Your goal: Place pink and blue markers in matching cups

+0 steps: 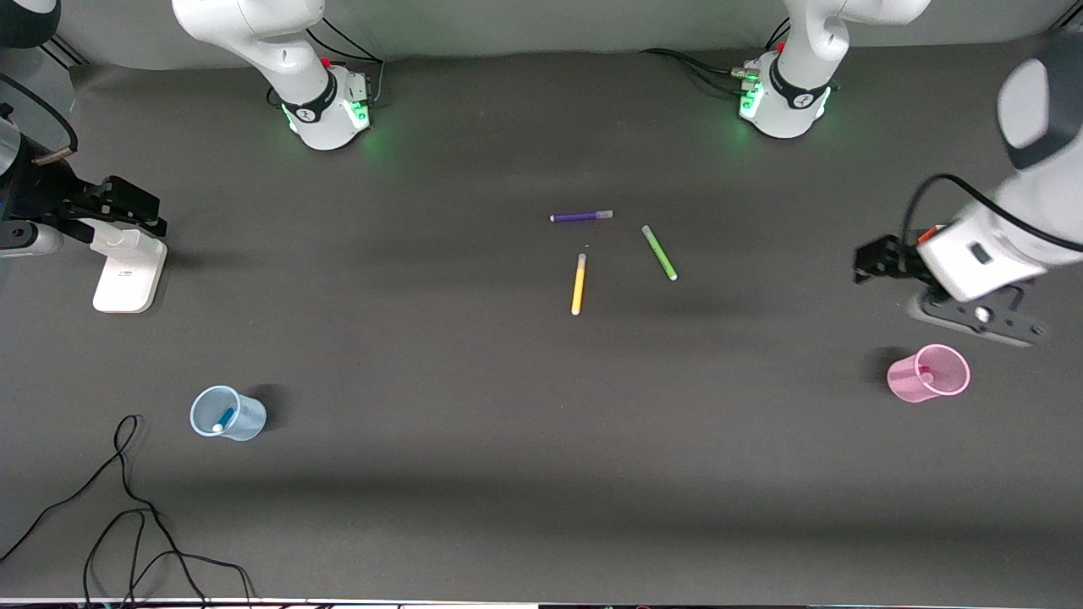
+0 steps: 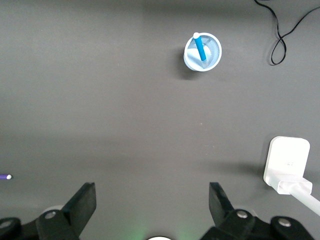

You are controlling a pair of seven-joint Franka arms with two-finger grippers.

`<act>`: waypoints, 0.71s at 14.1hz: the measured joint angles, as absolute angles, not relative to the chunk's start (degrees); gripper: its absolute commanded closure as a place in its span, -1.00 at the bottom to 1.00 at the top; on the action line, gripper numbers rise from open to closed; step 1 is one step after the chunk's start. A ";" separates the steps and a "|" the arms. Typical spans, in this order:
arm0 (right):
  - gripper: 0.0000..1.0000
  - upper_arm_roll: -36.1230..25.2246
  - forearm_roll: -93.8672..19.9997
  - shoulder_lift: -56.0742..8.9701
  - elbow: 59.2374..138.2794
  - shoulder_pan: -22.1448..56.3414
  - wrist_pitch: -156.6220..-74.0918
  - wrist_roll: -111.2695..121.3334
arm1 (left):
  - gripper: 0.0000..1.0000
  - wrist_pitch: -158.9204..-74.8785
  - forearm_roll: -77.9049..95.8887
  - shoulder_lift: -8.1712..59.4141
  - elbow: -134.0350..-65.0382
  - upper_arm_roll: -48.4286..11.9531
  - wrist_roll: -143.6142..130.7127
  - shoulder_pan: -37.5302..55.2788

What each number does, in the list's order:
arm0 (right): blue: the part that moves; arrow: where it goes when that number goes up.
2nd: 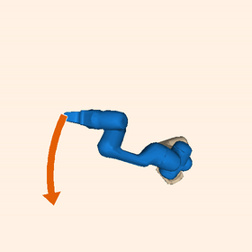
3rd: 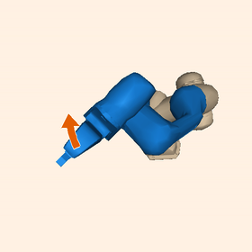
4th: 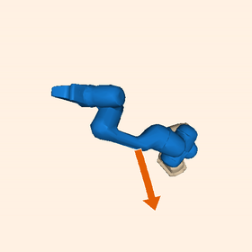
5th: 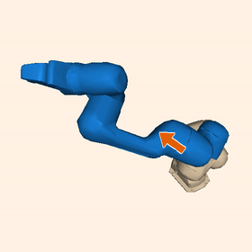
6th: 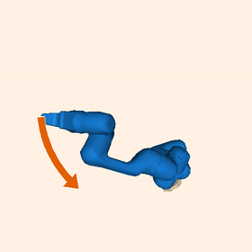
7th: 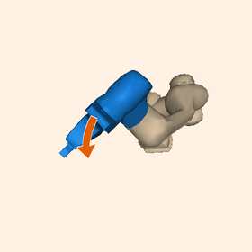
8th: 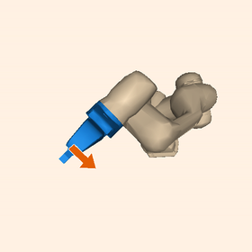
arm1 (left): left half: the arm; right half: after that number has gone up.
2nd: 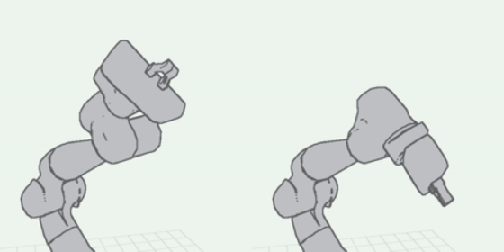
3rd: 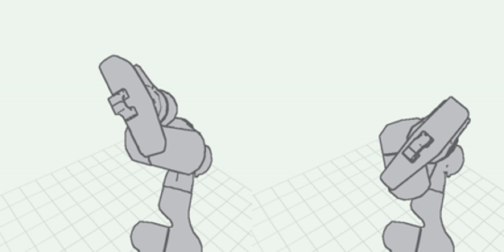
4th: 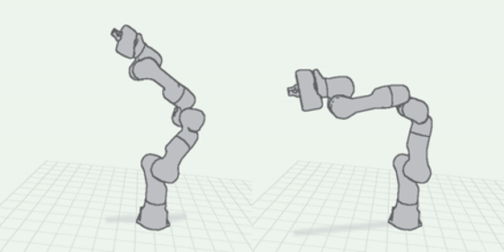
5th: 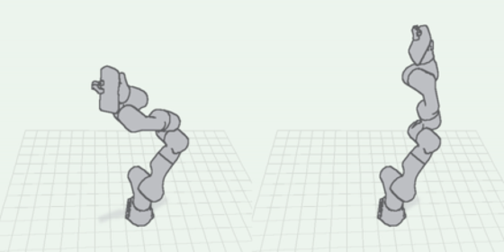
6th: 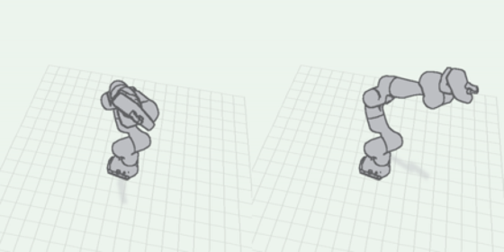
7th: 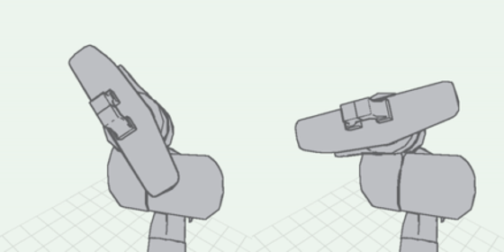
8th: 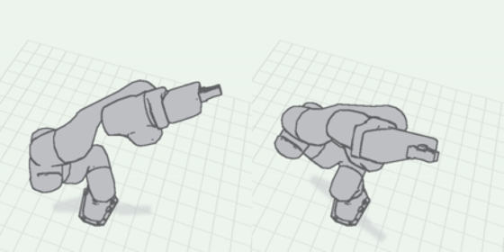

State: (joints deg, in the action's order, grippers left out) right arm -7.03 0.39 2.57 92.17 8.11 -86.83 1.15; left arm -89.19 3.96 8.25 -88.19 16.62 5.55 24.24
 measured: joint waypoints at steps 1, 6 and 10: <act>-1.00 -7.03 0.41 2.56 92.17 8.09 -86.83 1.09 | -0.99 -86.88 2.81 8.27 -86.53 16.51 2.19 26.08; -1.00 -7.04 0.39 2.52 92.18 8.07 -86.83 0.90 | -0.99 -76.17 1.13 12.86 -76.61 16.62 -2.17 28.56; -1.00 -7.05 0.39 1.40 92.23 8.07 -87.32 0.84 | -0.99 -71.84 1.13 18.24 -69.72 17.15 -2.17 28.22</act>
